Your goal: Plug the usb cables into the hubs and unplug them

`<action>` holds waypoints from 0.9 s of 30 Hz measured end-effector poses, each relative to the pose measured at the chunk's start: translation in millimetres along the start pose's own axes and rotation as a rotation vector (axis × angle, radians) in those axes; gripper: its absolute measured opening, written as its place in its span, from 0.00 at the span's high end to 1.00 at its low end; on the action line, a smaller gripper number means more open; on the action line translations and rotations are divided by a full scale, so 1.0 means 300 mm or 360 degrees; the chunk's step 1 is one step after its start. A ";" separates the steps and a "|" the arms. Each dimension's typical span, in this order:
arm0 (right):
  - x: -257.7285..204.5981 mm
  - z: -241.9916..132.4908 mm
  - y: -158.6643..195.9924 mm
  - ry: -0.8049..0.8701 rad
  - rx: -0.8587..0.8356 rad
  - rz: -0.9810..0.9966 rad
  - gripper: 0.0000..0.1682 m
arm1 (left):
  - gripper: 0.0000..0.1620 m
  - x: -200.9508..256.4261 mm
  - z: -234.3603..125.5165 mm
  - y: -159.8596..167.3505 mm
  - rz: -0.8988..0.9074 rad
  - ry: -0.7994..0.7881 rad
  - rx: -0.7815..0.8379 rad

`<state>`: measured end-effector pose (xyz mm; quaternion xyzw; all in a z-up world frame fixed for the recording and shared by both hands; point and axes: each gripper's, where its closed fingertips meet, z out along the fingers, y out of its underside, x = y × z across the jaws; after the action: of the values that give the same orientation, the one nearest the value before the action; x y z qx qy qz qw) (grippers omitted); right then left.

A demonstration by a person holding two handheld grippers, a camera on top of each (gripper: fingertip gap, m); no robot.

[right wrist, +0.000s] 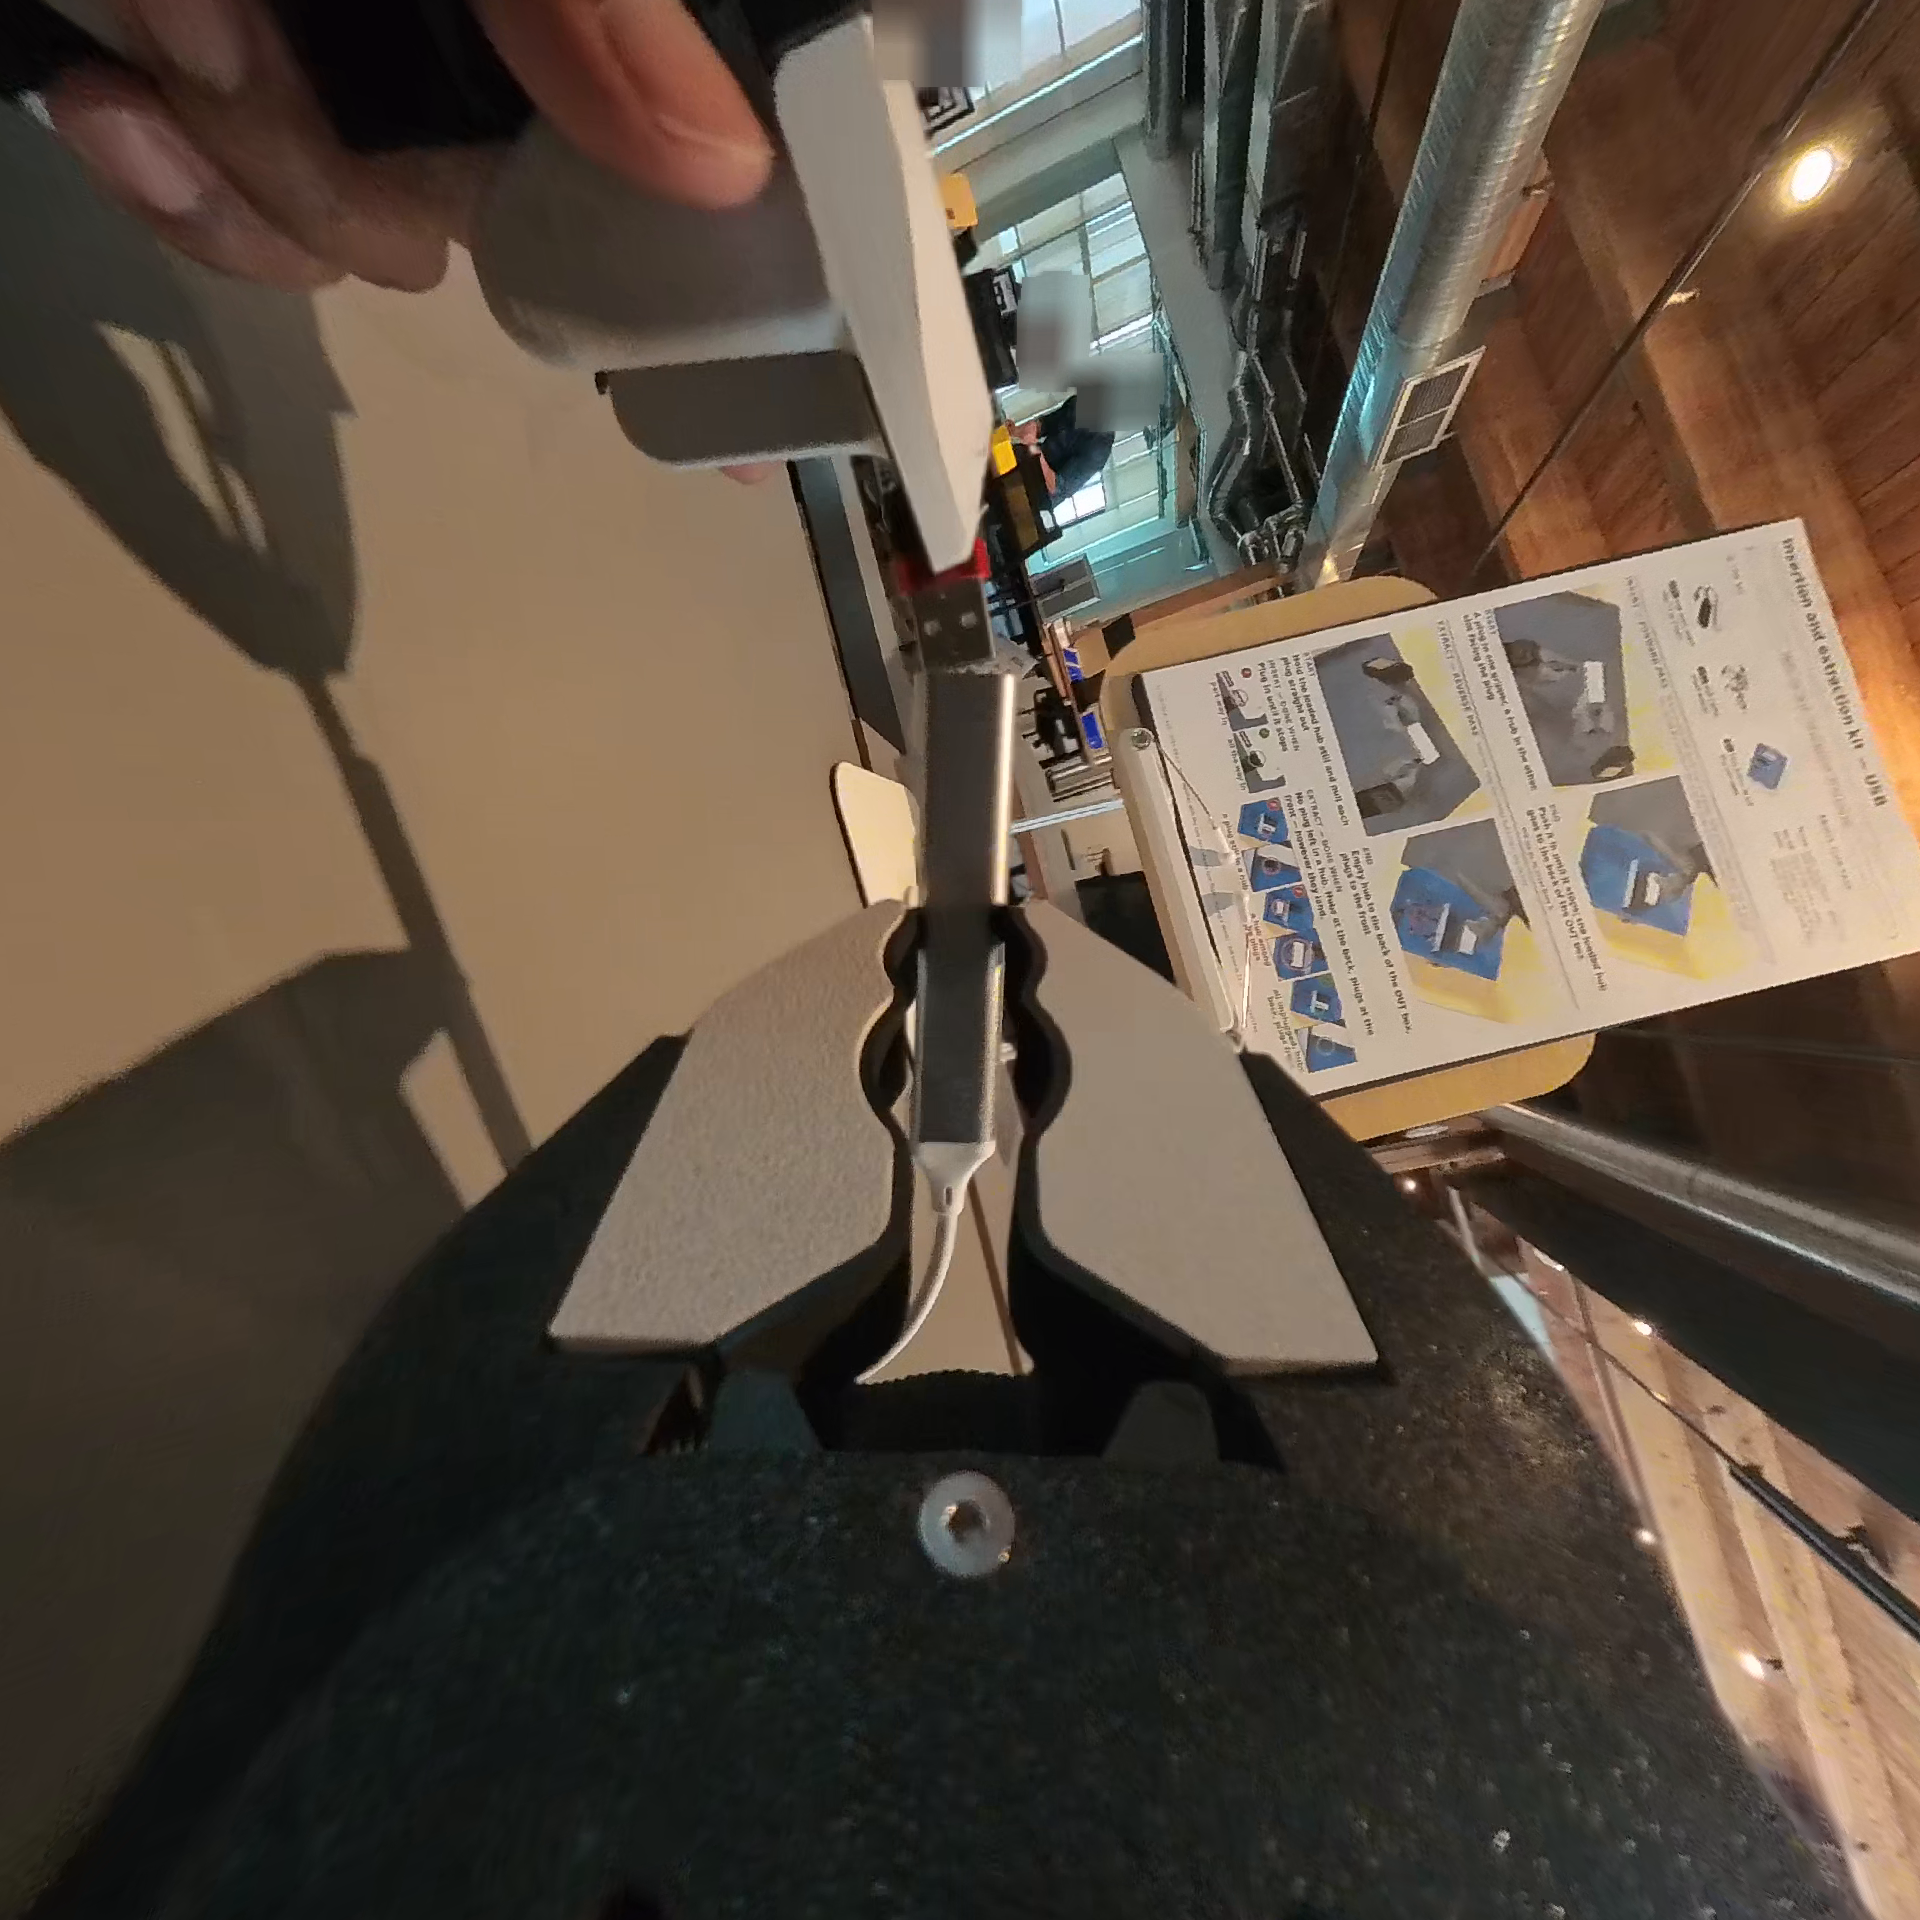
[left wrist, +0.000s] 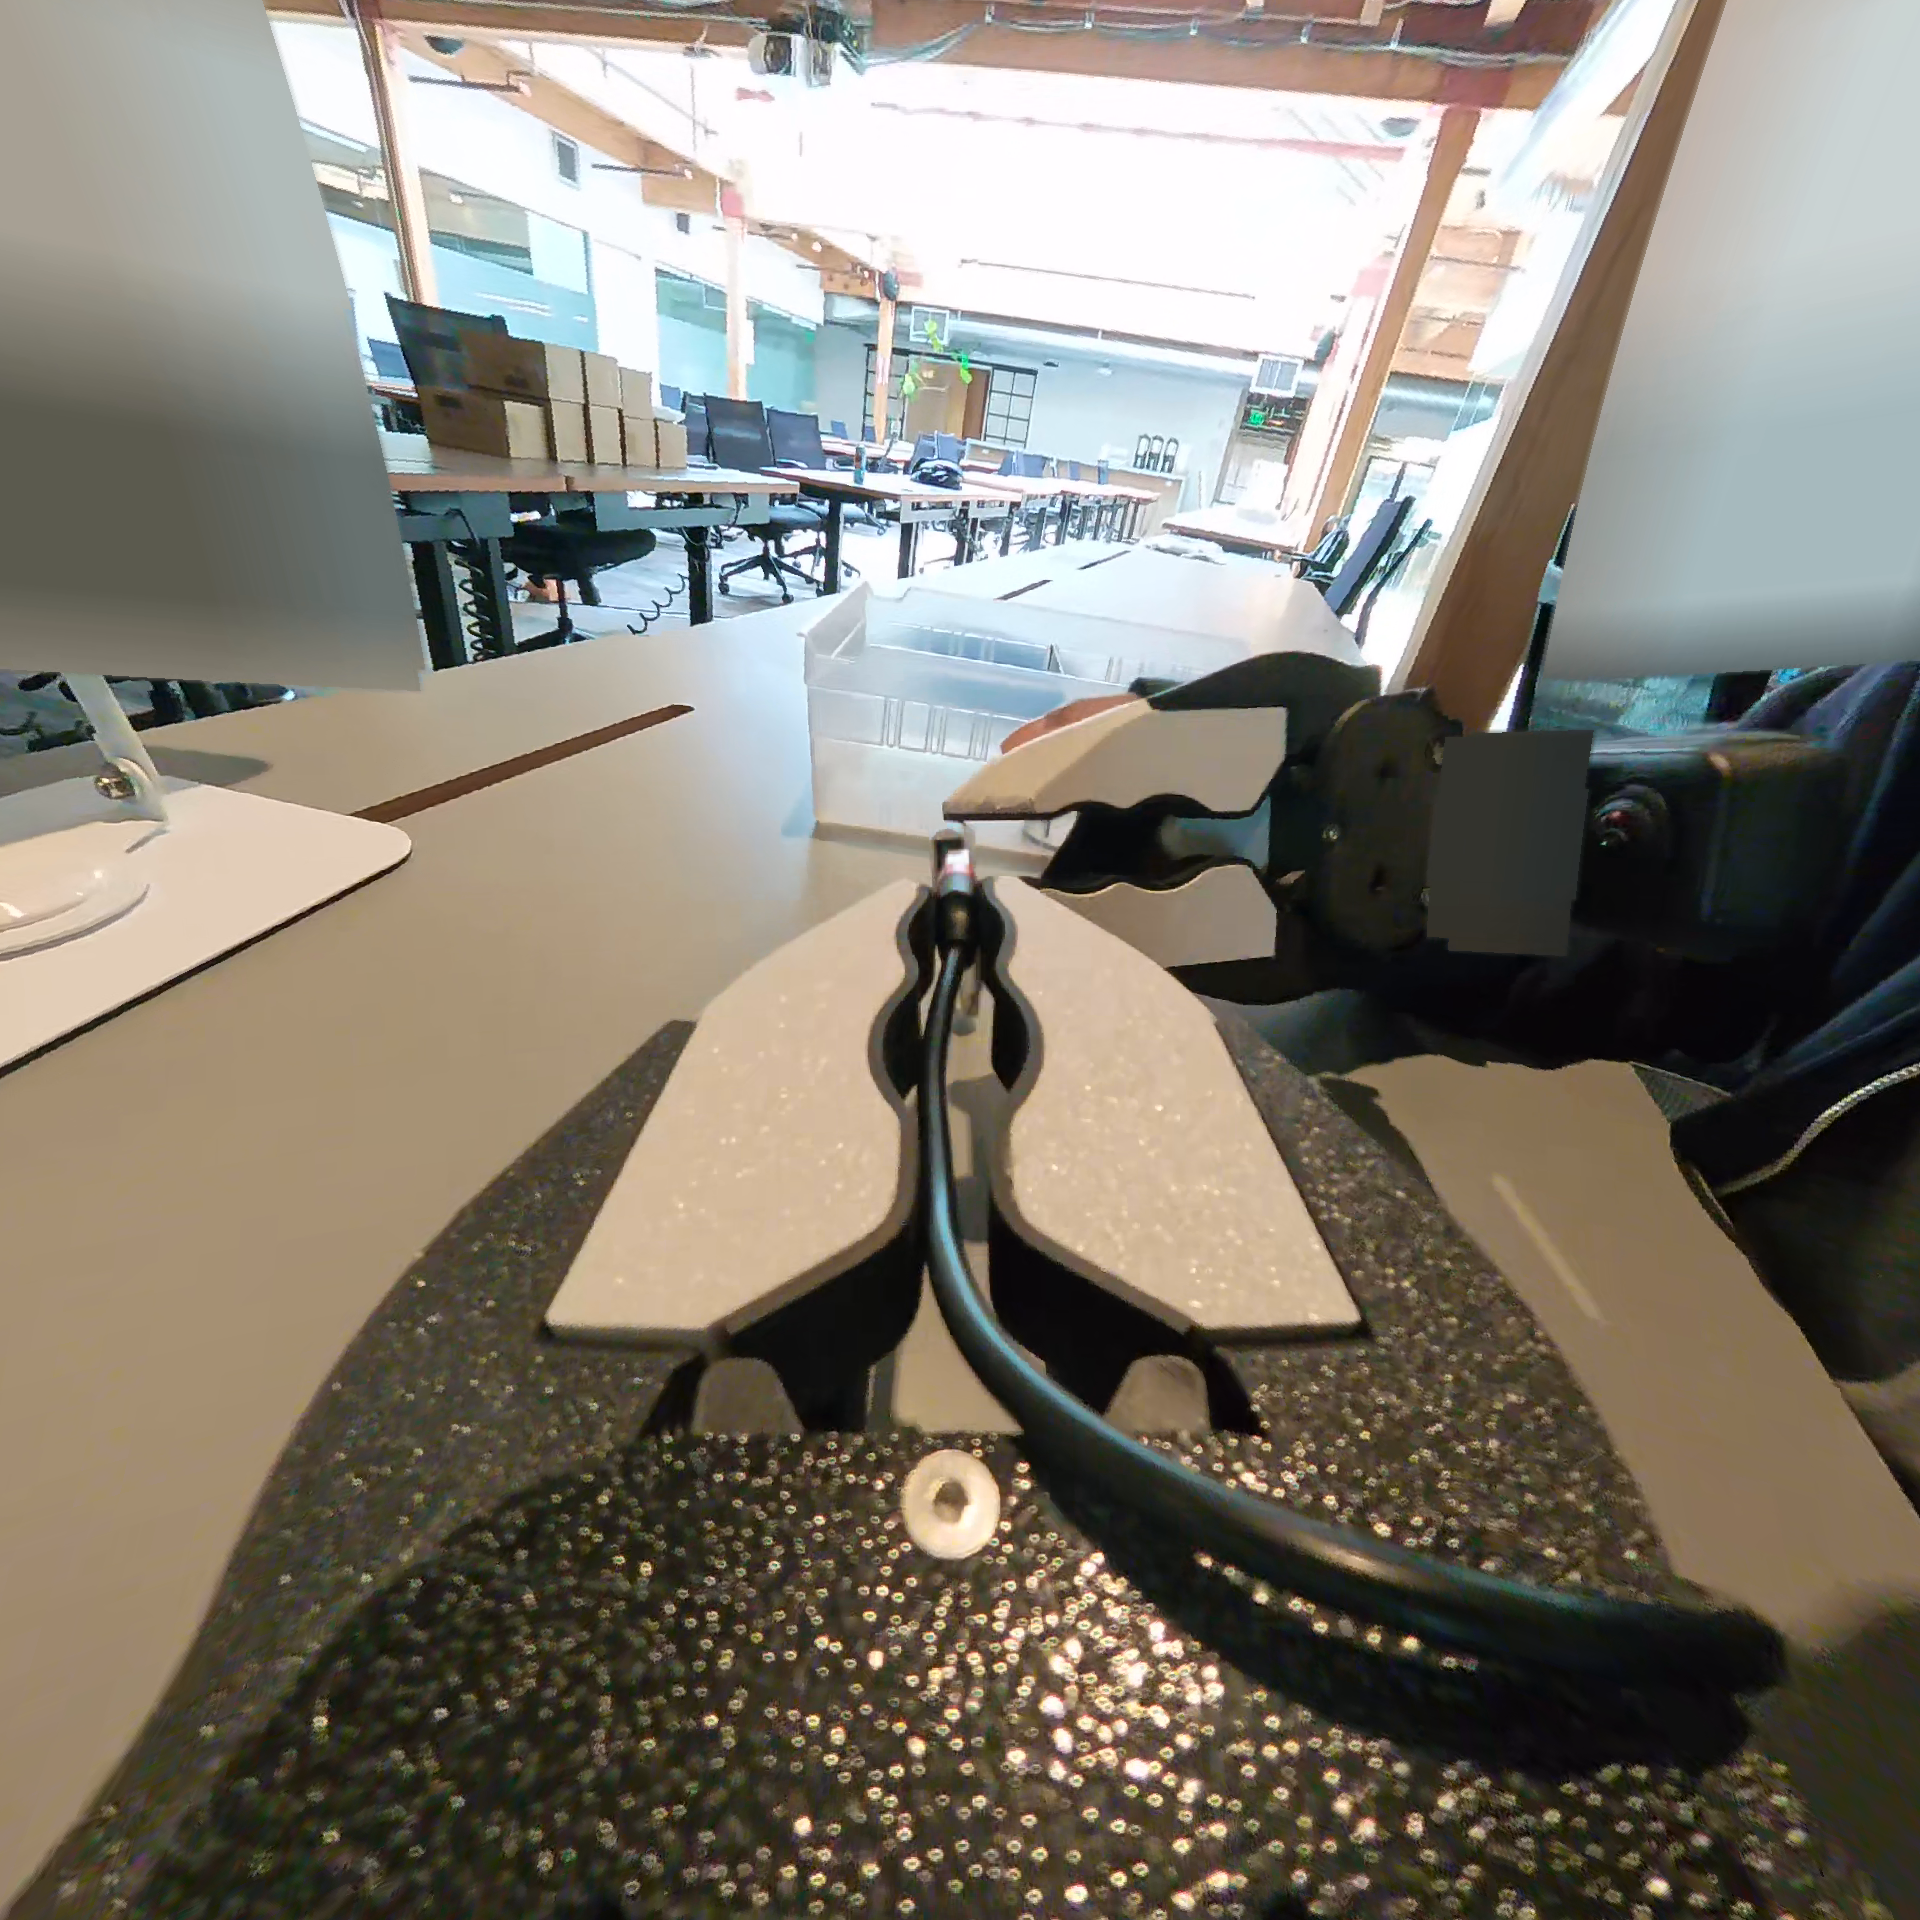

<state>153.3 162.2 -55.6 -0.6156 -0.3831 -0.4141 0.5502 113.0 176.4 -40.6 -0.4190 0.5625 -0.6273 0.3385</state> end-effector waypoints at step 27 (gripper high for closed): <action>-0.047 0.007 0.029 -0.0053 -0.0050 -0.0231 0.91 | 0.96 -0.018 0.013 0.071 -0.0073 0.0004 -0.0146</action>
<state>156.5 163.3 -72.1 -0.6016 -0.4294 -0.4486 0.5025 118.0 176.8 -62.3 -0.4461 0.5813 -0.6089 0.3038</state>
